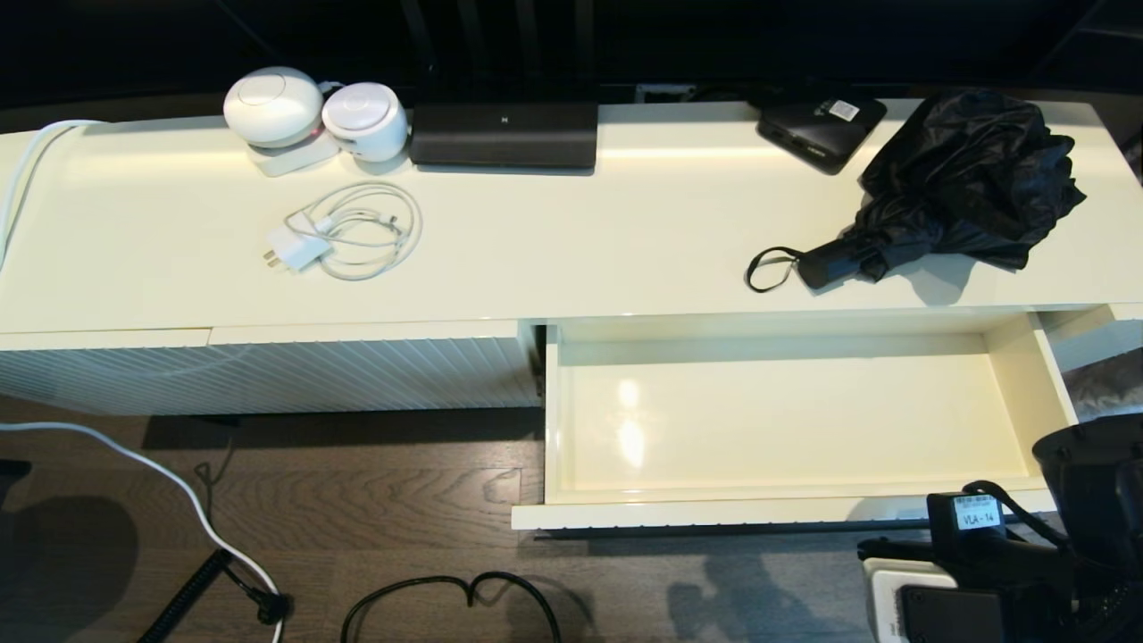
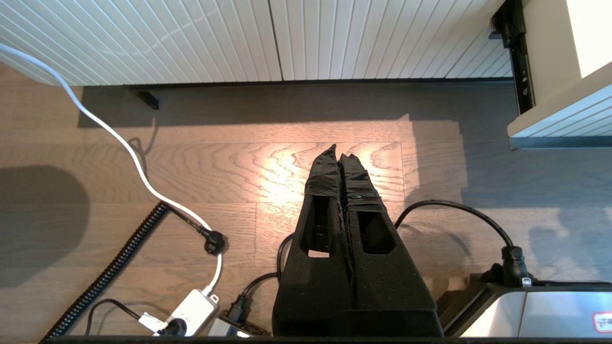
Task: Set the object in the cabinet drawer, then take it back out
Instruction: Close the drawer
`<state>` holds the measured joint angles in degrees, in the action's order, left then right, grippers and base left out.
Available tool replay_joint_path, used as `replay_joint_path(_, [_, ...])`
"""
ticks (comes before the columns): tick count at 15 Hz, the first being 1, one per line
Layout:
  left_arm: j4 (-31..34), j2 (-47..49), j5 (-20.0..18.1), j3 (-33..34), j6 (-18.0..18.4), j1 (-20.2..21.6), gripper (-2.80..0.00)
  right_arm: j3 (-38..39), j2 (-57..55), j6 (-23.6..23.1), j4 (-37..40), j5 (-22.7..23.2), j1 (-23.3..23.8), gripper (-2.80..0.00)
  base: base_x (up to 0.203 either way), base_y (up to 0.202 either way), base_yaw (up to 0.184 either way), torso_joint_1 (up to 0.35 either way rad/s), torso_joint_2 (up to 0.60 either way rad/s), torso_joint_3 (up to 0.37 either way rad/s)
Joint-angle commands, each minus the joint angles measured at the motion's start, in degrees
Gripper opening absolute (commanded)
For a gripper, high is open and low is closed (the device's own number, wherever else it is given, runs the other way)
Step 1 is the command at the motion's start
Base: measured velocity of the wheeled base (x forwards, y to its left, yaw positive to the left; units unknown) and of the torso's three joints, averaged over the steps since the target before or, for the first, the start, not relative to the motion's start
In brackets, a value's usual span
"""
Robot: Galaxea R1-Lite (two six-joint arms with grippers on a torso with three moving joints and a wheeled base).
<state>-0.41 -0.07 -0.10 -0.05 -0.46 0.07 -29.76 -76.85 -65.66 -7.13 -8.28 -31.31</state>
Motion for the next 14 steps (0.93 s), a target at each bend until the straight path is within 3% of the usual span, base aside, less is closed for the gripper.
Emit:
replay_joint_path(1, [0.0, -0.1, 0.0, 0.0, -0.1, 0.0, -2.80, -0.1, -1.5, -0.4, -1.0, -1.4, 0.0, -2.80, 0.000, 0.000, 0.000, 0.000, 0.00, 0.000])
replay_joint_path(6, [0.0, 0.0, 0.0, 0.0, 0.0, 0.0, -2.80, -0.3, -2.6, -0.4, -2.9, -3.7, -0.1, -2.80, 0.000, 0.000, 0.000, 0.000, 0.00, 0.000])
replay_joint_path(10, [0.0, -0.1, 0.0, 0.0, -0.1, 0.0, -2.80, -0.2, -5.4, -0.4, -11.9, -3.8, 0.0, -2.80, 0.000, 0.000, 0.000, 0.000, 0.00, 0.000])
replay_joint_path(14, [0.0, -0.1, 0.0, 0.0, 0.0, 0.0, -2.80, 0.0, -4.8, -2.6, -13.9, -3.9, 0.0, -2.80, 0.000, 0.000, 0.000, 0.000, 0.00, 0.000])
